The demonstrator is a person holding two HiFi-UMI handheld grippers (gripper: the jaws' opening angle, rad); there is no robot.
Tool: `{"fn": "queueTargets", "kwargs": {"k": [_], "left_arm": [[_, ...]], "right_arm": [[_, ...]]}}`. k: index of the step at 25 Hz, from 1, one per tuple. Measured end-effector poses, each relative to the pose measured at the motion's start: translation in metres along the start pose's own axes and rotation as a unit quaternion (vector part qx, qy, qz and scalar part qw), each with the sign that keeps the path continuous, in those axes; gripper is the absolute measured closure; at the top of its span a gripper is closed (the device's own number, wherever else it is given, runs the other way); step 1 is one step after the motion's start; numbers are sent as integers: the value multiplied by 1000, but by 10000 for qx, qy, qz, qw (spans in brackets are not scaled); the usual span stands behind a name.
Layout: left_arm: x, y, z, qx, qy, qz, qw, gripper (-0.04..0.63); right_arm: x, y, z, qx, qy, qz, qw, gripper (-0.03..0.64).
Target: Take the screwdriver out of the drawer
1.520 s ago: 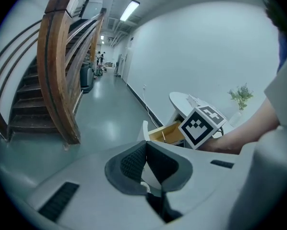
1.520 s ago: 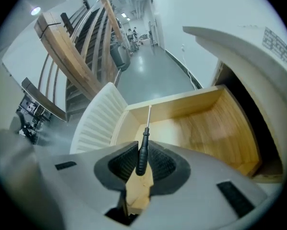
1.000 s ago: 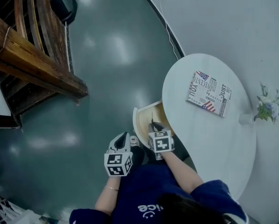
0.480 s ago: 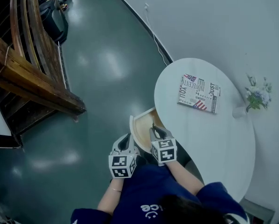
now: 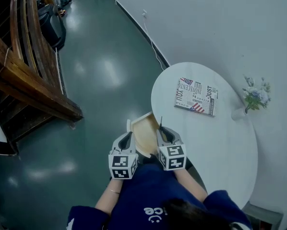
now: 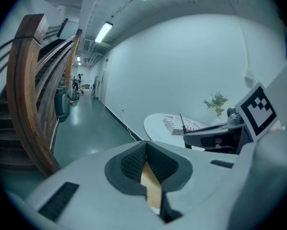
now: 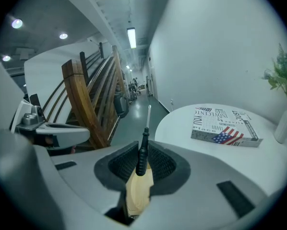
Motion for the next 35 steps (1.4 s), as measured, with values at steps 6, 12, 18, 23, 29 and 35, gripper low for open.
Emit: {"fn": "queueTargets", "kwargs": {"k": [6, 12, 18, 23, 29, 35], "left_arm": [[17, 12, -2, -34, 285, 167, 9994, 591], [24, 16, -5, 73, 482, 276, 9984, 591], [23, 13, -9, 163, 560, 247, 9980, 591], [21, 14, -8, 248, 613, 195, 9976, 591], [20, 14, -9, 276, 612, 193, 9976, 591], [19, 11, -9, 310, 610, 178, 9975, 591]], "right_arm": [[8, 9, -24, -194, 489, -29, 9986, 548], [16, 14, -38, -328, 796, -49, 9963, 548], [16, 11, -40, -311, 837, -163, 9959, 548], [9, 13, -41, -295, 831, -197, 9959, 548], [4, 12, -39, -311, 819, -168, 9960, 548], [7, 12, -39, -320, 859, -180, 9956, 548]]}}
Point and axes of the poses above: the fingertips, and each gripper's own axes: z forward along the fingers, y to its right, x out of its top, the point moved 7 cm from there along -z, backward along the fingers, and after that the axes turned 8 degrees about -y, right-handed, at the moved point
